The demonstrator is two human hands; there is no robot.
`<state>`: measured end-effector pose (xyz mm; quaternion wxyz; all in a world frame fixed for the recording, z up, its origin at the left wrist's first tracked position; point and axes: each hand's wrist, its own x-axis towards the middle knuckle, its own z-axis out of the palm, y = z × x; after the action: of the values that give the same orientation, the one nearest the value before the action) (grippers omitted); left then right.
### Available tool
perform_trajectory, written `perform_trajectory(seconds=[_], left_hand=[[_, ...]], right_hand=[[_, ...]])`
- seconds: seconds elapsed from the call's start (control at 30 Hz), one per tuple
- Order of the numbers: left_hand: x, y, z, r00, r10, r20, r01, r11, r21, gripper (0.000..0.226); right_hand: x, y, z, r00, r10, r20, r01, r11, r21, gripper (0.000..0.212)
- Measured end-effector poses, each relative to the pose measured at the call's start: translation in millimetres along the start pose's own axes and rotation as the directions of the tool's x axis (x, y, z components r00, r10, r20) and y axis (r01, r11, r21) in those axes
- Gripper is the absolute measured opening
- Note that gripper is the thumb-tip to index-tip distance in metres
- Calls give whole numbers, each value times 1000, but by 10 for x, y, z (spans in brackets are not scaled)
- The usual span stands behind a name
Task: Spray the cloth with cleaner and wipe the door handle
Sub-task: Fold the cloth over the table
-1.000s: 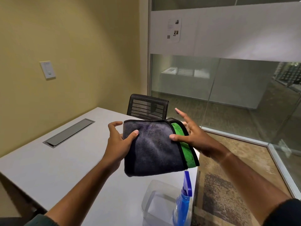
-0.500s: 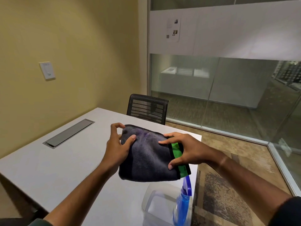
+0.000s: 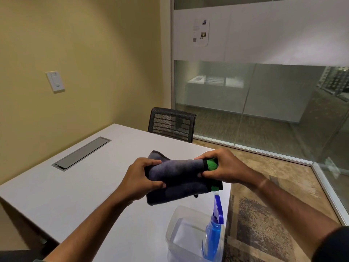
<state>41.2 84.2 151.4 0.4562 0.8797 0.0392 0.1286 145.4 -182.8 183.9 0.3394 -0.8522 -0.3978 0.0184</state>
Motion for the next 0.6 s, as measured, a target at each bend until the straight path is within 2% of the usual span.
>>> perform_trajectory(seconds=[0.17, 0.33, 0.47, 0.6], left_hand=[[-70, 0, -2, 988, 150, 27, -152, 949, 276, 38], [-154, 3, 28, 968, 247, 35, -233, 848, 476, 31], [-169, -44, 16, 965, 241, 107, -263, 863, 431, 27], [-221, -133, 94, 980, 185, 80, -201, 893, 402, 23]], right_hand=[[18, 9, 17, 1000, 8, 23, -7, 999, -46, 21], [40, 6, 33, 1000, -26, 4, 26, 990, -142, 13], [100, 45, 16, 994, 39, 105, -30, 996, -89, 15], [243, 118, 64, 987, 58, 151, -40, 992, -116, 17]])
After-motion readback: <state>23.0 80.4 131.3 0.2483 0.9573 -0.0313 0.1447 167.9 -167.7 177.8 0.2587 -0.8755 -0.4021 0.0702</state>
